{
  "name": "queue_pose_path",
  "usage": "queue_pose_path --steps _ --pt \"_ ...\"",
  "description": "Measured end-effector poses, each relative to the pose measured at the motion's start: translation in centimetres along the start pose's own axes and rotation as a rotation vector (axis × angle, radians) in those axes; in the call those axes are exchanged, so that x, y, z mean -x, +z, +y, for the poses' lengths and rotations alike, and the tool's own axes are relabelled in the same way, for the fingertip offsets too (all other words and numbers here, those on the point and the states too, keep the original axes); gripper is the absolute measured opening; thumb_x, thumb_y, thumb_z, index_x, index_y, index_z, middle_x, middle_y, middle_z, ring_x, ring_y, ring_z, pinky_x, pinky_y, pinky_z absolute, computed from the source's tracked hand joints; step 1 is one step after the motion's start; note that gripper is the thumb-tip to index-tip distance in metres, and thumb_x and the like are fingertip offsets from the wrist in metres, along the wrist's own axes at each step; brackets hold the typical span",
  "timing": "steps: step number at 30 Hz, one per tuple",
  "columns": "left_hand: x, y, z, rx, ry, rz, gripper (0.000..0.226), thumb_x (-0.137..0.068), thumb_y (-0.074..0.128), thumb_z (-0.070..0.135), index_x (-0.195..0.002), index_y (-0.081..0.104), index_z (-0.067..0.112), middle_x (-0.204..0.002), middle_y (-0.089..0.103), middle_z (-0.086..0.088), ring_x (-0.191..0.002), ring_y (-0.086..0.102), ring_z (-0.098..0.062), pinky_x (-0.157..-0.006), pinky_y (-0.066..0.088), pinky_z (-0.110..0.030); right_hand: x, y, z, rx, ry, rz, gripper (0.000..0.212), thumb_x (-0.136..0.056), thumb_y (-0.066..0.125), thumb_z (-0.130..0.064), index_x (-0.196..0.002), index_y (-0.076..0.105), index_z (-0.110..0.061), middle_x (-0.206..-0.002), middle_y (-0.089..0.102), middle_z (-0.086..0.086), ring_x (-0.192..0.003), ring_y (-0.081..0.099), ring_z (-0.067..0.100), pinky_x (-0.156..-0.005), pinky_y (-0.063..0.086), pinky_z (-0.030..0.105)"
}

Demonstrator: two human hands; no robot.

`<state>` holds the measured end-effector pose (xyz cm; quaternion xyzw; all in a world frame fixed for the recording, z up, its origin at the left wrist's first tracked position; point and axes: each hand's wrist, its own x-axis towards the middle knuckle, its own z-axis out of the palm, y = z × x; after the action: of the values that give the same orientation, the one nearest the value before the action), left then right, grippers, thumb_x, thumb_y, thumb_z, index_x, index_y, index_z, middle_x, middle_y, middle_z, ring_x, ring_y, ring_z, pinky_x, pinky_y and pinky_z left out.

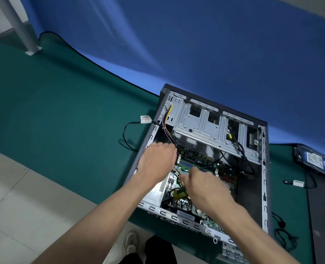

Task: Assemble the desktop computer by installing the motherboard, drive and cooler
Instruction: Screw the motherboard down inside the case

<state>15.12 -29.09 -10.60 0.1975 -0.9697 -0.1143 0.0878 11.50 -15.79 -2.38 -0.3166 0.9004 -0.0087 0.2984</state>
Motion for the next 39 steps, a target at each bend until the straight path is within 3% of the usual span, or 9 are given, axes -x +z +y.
queue_pose_path --steps 3,7,11,14,20,23,30,35,39 --pt "0.0 0.1 0.0 0.013 0.004 0.006 0.032 -0.099 0.033 0.025 -0.081 0.058 0.017 -0.074 0.064 -0.001 -0.068 0.058 -0.02 -0.072 0.042 -0.03 0.1 -0.3 0.2 -0.119 0.005 -0.151 0.042 -0.093 0.049 -0.047 -0.123 0.031 -0.023 -0.09 0.053 -0.006 -0.075 0.053 0.014 -0.063 0.039 0.03" --pt "0.0 0.2 -0.2 0.009 0.0 -0.004 0.033 -0.099 0.032 0.026 -0.083 0.058 0.017 -0.076 0.064 0.0 -0.07 0.057 -0.019 -0.074 0.042 -0.03 0.1 0.2 0.3 0.021 0.024 -0.008 0.04 -0.099 0.035 -0.048 -0.118 0.04 -0.014 -0.072 0.047 -0.006 -0.068 0.047 0.017 -0.06 0.034 0.032" --pt "-0.1 0.2 -0.1 0.01 -0.001 0.0 0.032 -0.099 0.032 0.026 -0.083 0.058 0.017 -0.076 0.064 0.0 -0.069 0.057 -0.019 -0.075 0.042 -0.03 0.4 -0.2 0.2 -0.146 -0.007 -0.148 0.037 -0.095 0.047 -0.036 -0.125 0.029 -0.024 -0.101 0.052 0.0 -0.073 0.054 0.016 -0.068 0.041 0.031" --pt "-0.1 0.3 -0.1 0.009 0.002 -0.001 0.032 -0.099 0.032 0.026 -0.082 0.058 0.017 -0.075 0.064 0.0 -0.068 0.056 -0.019 -0.074 0.042 -0.03 0.6 0.5 0.0 -0.015 0.011 0.023 0.029 -0.101 0.032 -0.033 -0.111 0.045 -0.01 -0.089 0.062 0.007 -0.073 0.059 0.027 -0.063 0.039 0.032" --pt "-0.1 0.2 -0.1 0.024 -0.002 0.01 0.032 -0.099 0.032 0.026 -0.081 0.058 0.017 -0.075 0.063 0.0 -0.07 0.056 -0.019 -0.072 0.04 -0.029 0.4 0.4 0.4 -0.106 -0.005 -0.064 0.019 -0.097 0.042 -0.034 -0.105 0.04 -0.018 -0.081 0.058 0.003 -0.06 0.058 0.022 -0.057 0.043 0.031" --pt "0.1 0.2 -0.1 0.028 -0.003 0.016 0.032 -0.099 0.032 0.026 -0.081 0.057 0.017 -0.075 0.063 0.0 -0.069 0.056 -0.018 -0.07 0.039 -0.028 0.3 1.5 0.7 0.01 0.035 0.029 0.041 -0.102 0.027 -0.043 -0.101 0.051 -0.009 -0.083 0.06 0.007 -0.075 0.057 0.027 -0.064 0.039 0.032" --pt "0.0 0.1 -0.1 0.026 0.006 0.023 0.032 -0.099 0.034 0.026 -0.082 0.059 0.016 -0.075 0.064 0.0 -0.07 0.058 -0.019 -0.069 0.04 -0.029 0.9 1.7 1.3 -0.035 0.0 0.087 0.042 -0.099 0.037 -0.047 -0.083 0.053 -0.013 -0.073 0.058 0.002 -0.067 0.056 0.021 -0.057 0.04 0.031" --pt "0.0 0.2 -0.1 0.034 -0.004 0.016 0.032 -0.1 0.032 0.027 -0.083 0.058 0.017 -0.075 0.063 0.001 -0.069 0.056 -0.018 -0.069 0.039 -0.028 1.0 -1.0 2.9 -0.333 0.056 0.011 0.018 -0.091 0.055 -0.036 -0.082 0.062 -0.022 -0.061 0.059 -0.005 -0.036 0.039 0.002 -0.037 0.031 0.017" --pt "0.0 0.3 -0.1 0.054 -0.003 0.012 0.033 -0.1 0.032 0.026 -0.083 0.058 0.017 -0.074 0.062 0.001 -0.067 0.054 -0.017 -0.071 0.039 -0.028 1.0 -3.3 5.7 -0.523 0.095 0.283 0.015 -0.086 0.058 -0.026 -0.073 0.064 -0.022 -0.048 0.057 -0.006 -0.032 0.031 0.002 -0.032 0.025 0.014"
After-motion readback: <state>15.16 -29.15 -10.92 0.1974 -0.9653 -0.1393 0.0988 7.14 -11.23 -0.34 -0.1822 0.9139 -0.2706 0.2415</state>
